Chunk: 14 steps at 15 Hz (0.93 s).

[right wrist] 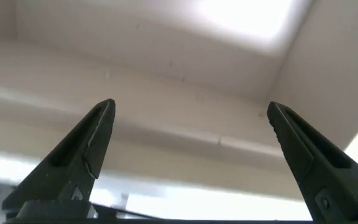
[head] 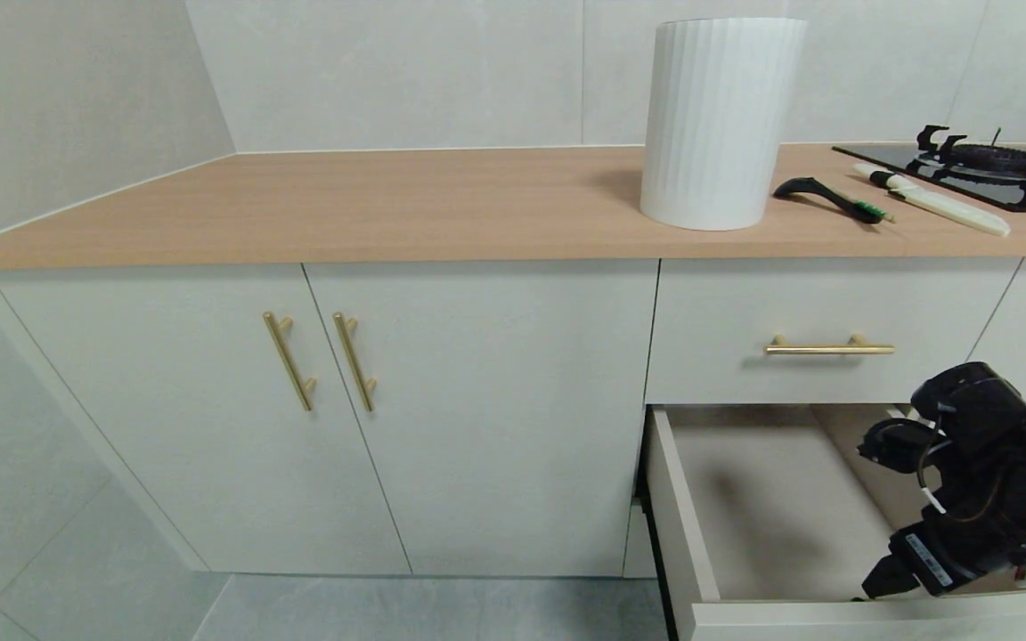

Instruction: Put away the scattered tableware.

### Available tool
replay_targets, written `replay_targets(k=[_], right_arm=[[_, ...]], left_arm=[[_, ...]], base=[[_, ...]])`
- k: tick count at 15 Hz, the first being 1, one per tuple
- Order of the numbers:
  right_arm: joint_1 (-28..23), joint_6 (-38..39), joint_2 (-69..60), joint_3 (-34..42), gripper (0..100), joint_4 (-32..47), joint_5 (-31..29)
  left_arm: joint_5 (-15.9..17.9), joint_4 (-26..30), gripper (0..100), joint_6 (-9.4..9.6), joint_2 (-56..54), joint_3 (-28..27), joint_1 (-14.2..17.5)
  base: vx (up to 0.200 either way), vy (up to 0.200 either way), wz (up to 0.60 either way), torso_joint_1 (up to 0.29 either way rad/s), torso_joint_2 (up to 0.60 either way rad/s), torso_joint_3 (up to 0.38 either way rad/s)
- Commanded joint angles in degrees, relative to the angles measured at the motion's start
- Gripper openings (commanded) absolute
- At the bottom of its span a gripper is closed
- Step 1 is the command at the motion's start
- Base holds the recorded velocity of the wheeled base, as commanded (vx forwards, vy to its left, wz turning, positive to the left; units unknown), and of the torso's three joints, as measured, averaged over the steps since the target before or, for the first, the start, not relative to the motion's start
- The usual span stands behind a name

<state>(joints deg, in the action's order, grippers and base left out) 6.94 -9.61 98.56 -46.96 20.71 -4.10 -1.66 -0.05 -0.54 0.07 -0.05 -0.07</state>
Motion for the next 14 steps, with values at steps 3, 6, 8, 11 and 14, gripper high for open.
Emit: replay_targets(k=[3,6,8,11,14], right_arm=[[1.76,-0.24,-8.30,-2.52,100,4.34,0.40],[2.20,0.73,-16.91,-4.63,100,4.25,1.72],[2.29,4.86,-22.27,-8.94,100,1.96,8.23],[2.29,5.12,-23.15,-19.40,100,0.91,8.93],[1.94,4.95,-22.54,-23.09,100,0.47,8.93]], left_arm=[[-0.01,-0.04,100,0.01,0.01,-0.04,-0.01],[-0.01,-0.04,100,0.01,0.01,0.05,-0.01],[-0.01,-0.04,100,0.01,0.01,-0.04,-0.01],[-0.01,-0.04,100,0.01,0.01,-0.04,-0.01],[-0.01,-0.04,100,0.01,0.01,0.05,-0.01]], base=[[0.000,0.000,0.00,0.000,0.00,0.000],[0.000,0.000,0.00,0.000,0.00,0.000],[0.000,0.000,0.00,0.000,0.00,0.000],[0.000,0.000,0.00,0.000,0.00,0.000],[0.000,0.000,0.00,0.000,0.00,0.000]])
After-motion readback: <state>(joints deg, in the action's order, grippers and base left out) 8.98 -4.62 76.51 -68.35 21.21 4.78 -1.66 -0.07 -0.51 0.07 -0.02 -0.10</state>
